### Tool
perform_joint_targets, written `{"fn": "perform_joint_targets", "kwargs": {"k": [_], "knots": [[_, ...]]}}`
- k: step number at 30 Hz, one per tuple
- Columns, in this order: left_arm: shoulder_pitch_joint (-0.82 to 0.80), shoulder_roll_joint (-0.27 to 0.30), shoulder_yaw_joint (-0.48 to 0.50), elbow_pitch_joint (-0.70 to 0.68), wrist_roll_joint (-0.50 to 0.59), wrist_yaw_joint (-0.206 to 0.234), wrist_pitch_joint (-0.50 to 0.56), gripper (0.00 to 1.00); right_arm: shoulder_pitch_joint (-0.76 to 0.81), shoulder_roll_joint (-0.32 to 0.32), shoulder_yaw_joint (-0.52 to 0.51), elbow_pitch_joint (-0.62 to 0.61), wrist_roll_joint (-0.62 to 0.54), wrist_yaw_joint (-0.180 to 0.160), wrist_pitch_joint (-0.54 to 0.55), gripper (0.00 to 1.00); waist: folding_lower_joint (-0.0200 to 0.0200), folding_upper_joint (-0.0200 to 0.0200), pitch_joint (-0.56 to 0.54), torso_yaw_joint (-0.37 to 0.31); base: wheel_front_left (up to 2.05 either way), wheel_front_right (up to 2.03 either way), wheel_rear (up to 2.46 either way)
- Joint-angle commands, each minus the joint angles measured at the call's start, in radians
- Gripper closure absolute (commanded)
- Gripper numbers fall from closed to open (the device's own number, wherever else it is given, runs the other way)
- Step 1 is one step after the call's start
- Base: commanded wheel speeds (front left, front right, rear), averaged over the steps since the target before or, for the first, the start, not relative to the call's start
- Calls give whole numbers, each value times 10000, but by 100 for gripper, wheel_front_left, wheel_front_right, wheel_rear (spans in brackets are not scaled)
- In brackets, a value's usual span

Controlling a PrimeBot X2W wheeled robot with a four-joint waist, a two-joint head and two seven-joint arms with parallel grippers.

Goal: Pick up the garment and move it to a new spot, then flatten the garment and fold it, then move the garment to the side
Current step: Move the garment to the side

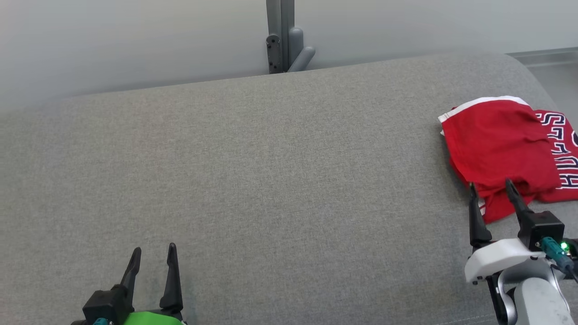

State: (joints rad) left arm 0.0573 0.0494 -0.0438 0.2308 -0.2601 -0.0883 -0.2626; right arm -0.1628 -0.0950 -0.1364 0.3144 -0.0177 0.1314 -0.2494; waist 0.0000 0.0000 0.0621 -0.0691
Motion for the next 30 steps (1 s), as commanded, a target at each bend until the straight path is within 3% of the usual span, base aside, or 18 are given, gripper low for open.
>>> {"fn": "perform_joint_targets", "kwargs": {"k": [1,10,20,30], "knots": [[128,27,24,55,102,-69,-21,0,331,178,-134,-18,-286,-15,-120,0,0,0,-257,193,0,0,0],[244,27,56,208,270,-162,-21,0,1108,434,-3,-439,-764,-15,-160,0,0,0,-457,322,0,0,0],[74,27,77,445,216,-276,-21,0,1105,437,747,-322,-149,-15,-164,0,0,0,-436,673,0,0,0],[32,27,177,517,177,-316,-21,0,1035,436,748,-333,-104,-15,-164,0,0,0,-510,956,0,0,0]]}}
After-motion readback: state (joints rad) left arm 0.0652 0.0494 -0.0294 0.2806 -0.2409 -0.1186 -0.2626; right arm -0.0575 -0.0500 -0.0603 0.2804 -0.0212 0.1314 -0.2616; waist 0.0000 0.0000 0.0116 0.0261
